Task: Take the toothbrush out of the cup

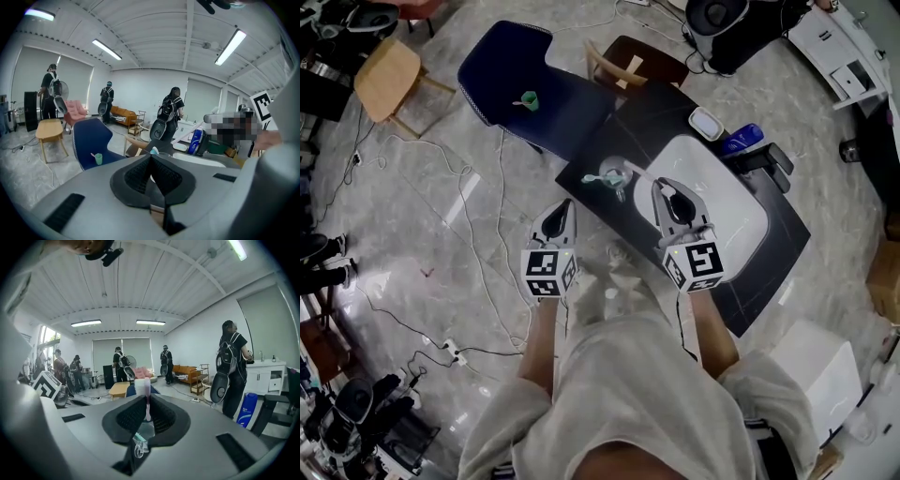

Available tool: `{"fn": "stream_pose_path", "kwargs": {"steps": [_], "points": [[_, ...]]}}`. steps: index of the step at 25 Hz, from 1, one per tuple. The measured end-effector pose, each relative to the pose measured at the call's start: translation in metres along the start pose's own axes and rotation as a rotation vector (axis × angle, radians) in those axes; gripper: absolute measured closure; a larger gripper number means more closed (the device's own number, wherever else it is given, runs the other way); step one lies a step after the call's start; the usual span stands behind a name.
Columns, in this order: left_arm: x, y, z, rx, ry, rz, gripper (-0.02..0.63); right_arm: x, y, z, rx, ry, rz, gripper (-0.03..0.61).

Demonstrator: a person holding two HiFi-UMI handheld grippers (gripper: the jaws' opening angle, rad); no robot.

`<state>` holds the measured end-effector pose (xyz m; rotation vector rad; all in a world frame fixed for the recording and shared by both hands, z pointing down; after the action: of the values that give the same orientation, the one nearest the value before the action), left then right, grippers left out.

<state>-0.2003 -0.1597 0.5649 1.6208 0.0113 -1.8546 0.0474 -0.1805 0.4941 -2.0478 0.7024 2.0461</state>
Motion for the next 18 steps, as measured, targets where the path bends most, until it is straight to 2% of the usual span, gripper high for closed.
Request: {"fn": "stream_pose_path", "kwargs": {"steps": [4, 9, 18], "points": [[-0.002, -0.003, 0.000, 0.000, -0.009, -0.002, 0.589, 0.003, -0.007, 0.000, -0.013, -0.019, -0.002, 0.545], [-0.003, 0.001, -0.008, -0.053, -0.009, -0.018, 0.589, 0.003, -0.008, -0.006, -0.033, -0.018, 0.000, 0.545], [-0.006, 0.019, -0.025, -0.102, -0.006, 0.009, 0.589, 0.000, -0.014, -0.012, -0.069, -0.021, 0.009, 0.545]]}}
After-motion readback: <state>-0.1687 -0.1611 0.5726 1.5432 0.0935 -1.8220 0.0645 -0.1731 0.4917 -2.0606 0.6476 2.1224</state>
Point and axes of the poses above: the fingertips, and each gripper's own axes: y forward along the fingers, z to its left, x out of its top, the point moved 9 cm from there along -y, backward along the fingers, and after that the axes turned 4 degrees about -x, right-handed, at the moved point
